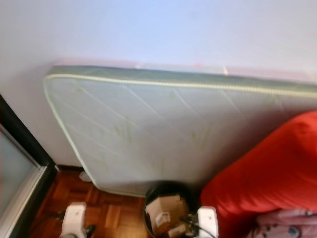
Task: Clean up the room
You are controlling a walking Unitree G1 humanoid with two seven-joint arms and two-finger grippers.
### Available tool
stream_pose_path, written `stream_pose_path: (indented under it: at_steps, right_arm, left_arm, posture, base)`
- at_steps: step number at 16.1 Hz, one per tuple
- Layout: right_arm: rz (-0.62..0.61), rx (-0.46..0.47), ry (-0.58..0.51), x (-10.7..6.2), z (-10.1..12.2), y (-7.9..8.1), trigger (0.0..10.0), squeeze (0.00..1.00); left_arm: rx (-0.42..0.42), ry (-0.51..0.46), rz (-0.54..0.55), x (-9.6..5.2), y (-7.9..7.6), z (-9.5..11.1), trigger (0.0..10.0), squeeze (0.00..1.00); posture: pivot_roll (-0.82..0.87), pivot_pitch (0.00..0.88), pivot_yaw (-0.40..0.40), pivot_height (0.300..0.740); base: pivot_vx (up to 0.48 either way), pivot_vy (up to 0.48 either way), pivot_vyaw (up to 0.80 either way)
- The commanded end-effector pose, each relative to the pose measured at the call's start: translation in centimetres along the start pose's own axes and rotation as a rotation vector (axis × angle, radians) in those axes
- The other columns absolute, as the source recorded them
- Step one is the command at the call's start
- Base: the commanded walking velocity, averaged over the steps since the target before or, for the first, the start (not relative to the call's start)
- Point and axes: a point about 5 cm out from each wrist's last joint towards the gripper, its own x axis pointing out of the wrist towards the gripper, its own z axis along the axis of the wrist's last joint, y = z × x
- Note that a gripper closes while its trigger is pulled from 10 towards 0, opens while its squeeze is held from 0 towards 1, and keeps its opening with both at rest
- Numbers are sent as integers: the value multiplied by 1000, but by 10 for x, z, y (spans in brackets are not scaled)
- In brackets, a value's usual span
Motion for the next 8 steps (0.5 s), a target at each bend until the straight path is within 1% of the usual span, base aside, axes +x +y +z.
stream_pose_path:
  at_steps: [1, 2, 3, 4, 5, 6, 7, 8]
  right_arm:
    - [0, 17, -15, 0, 0, 0, 10000, 0]
    - [5, 15, -28, 0, 1, 1, 10000, 0]
    - [22, 10, -58, 0, 4, 2, 10000, 0]
    - [41, 13, -88, -1, 7, 3, 10000, 0]
    - [55, 34, -134, -1, 11, 3, 10000, 0]
    - [61, 24, -156, -2, 13, 3, 10000, 0]
    - [62, 13, -175, -2, 15, 3, 10000, 0]
    - [70, 23, -202, -3, 17, 3, 10000, 0]
  left_arm:
    - [-14, -12, 12, -1, 3, 0, 10000, 0]
    - [-20, -25, 16, 0, 3, 2, 10000, 0]
    - [-23, -68, 30, 1, 4, 10, 10000, 0]
    - [-26, -138, 46, 1, 5, 23, 10000, 0]
    - [-52, -294, 38, 2, 3, 57, 10000, 0]
    - [-39, -372, 44, 1, 2, 74, 10000, 0]
    - [-41, -440, 47, -1, 1, 86, 10000, 0]
    - [-56, -523, 55, -5, 2, 98, 10000, 0]
  posture:
    - [-31, 40, -41, 740]
    - [-31, 40, -41, 740]
    - [-32, 42, -42, 740]
    - [-37, 43, -43, 740]
    - [-32, 45, -47, 740]
    - [-30, 45, -48, 740]
    - [-34, 45, -47, 740]
    - [-43, 45, -46, 740]
  base:
    - [0, 0, 0]
    - [0, 0, 0]
    - [0, 0, 0]
    - [0, 0, 0]
    - [0, 0, 0]
    - [0, 0, 0]
    - [0, 0, 0]
    - [0, 0, 0]
